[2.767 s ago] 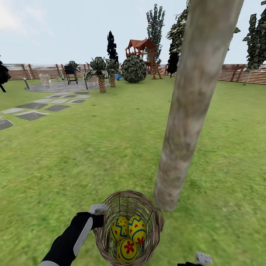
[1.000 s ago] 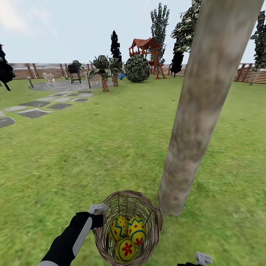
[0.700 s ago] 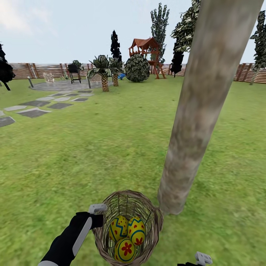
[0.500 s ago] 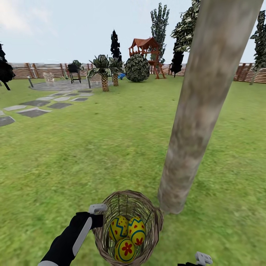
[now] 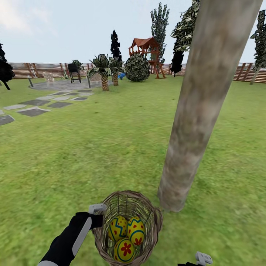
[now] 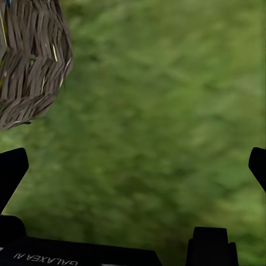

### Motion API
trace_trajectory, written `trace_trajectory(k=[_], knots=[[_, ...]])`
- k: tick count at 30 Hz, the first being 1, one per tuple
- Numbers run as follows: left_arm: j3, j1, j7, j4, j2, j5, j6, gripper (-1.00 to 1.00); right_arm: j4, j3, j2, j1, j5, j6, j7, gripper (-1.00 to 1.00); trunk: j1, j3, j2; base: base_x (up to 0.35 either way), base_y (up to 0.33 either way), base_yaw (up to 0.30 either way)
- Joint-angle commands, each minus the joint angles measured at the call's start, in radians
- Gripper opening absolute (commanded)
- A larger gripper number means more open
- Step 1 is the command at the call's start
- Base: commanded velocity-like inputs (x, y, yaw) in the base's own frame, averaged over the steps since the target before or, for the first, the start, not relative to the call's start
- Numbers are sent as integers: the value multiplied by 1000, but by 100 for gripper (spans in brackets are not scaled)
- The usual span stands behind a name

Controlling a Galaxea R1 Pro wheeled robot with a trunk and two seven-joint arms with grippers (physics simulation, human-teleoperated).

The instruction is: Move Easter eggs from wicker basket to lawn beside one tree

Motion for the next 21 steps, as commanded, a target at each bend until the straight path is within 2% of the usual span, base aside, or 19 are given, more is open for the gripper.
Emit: trace_trajectory(k=[1,4,10,17,21], knots=[[-2,-1,9,-2,0,19,1,-100,-2,-8,0,0,4,8,5,100,0,-1,0,0,0,0],[-2,-1,9,-2,0,19,1,-100,-1,-8,1,0,4,8,5,100,0,-1,0,8,-3,0],[1,-1,9,-3,1,19,1,-100,0,-8,2,0,3,8,4,100,0,-1,0,258,-47,0],[-2,-1,9,-6,2,19,1,-100,0,-8,2,0,3,8,4,100,0,-1,0,13,0,0],[-2,-1,9,-4,2,19,1,-100,0,-8,2,0,3,8,4,100,15,-13,-28,0,0,0]])
